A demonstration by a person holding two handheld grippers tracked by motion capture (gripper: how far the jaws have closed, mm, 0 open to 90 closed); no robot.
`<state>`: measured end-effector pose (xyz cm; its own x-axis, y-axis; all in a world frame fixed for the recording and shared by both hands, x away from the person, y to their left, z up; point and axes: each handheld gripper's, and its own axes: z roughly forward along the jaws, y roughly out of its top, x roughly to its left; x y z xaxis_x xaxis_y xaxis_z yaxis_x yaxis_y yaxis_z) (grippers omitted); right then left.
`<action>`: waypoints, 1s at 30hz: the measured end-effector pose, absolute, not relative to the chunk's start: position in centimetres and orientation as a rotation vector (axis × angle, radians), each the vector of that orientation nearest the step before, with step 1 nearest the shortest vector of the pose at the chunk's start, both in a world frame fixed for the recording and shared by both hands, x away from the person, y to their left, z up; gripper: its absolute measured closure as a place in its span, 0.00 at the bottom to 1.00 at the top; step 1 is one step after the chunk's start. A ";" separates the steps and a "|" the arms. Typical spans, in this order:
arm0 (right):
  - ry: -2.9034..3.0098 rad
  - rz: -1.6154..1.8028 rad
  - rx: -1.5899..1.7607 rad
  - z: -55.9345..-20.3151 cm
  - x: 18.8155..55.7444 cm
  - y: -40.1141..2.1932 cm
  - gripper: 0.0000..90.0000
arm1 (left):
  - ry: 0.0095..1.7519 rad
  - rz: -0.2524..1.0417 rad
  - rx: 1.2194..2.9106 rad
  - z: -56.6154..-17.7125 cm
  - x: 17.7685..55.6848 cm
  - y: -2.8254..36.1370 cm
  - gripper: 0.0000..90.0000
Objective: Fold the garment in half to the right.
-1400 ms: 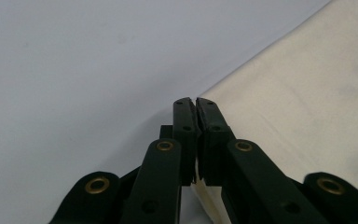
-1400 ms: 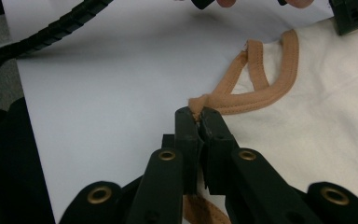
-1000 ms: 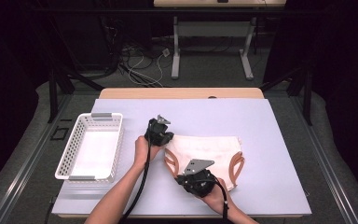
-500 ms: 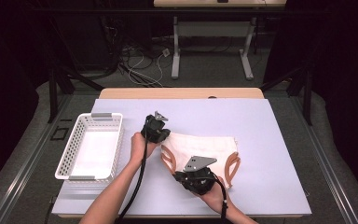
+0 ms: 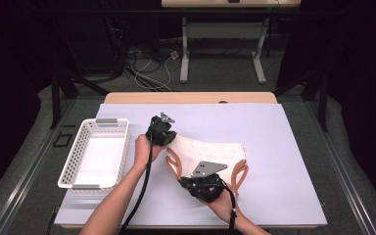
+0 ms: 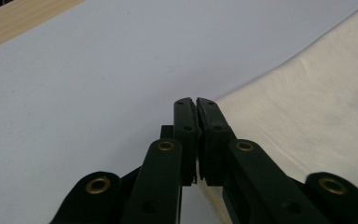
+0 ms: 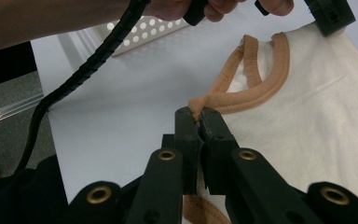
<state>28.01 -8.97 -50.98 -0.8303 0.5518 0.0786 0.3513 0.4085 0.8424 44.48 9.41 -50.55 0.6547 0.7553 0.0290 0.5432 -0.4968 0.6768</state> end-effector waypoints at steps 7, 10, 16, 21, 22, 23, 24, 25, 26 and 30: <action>2.459 1.390 0.791 -50.8 27.9 -8.5 0.96 | 0.997 0.447 2.227 -49.9 44.5 9.9 0.97; 2.449 1.399 0.788 -50.8 27.9 -8.3 0.96 | 0.995 0.448 2.227 -49.7 44.5 10.0 0.97; 2.460 1.406 0.778 -50.7 27.9 -7.8 0.96 | 0.993 0.460 2.227 -49.2 44.5 10.1 0.97; 2.448 1.422 0.769 -50.9 28.0 -7.6 0.96 | 0.992 0.469 2.232 -48.9 44.5 10.3 0.97; 2.448 1.422 0.769 -50.9 28.0 -7.6 0.96 | 0.991 0.471 2.234 -48.8 44.5 10.3 0.97; 2.454 1.407 0.764 -50.8 27.9 -7.5 0.96 | 0.986 0.482 2.233 -48.7 44.6 10.3 0.97; 2.451 1.415 0.766 -50.8 27.9 -7.4 0.96 | 0.984 0.483 2.237 -48.7 44.6 10.4 0.97; 2.454 1.417 0.759 -50.8 27.9 -7.4 0.96 | 0.984 0.483 2.238 -48.6 44.6 10.4 0.97; 2.452 1.418 0.761 -50.9 27.9 -7.3 0.96 | 0.986 0.482 2.238 -48.6 44.5 10.4 0.97; 2.442 1.424 0.757 -50.8 27.9 -7.2 0.96 | 0.983 0.491 2.236 -48.4 44.6 10.4 0.97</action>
<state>27.85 -7.24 -50.77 -0.8447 0.5305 0.0709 0.3230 0.3997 0.8578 44.62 10.43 -48.35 0.6506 0.7553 0.0791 0.5165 -0.5164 0.6831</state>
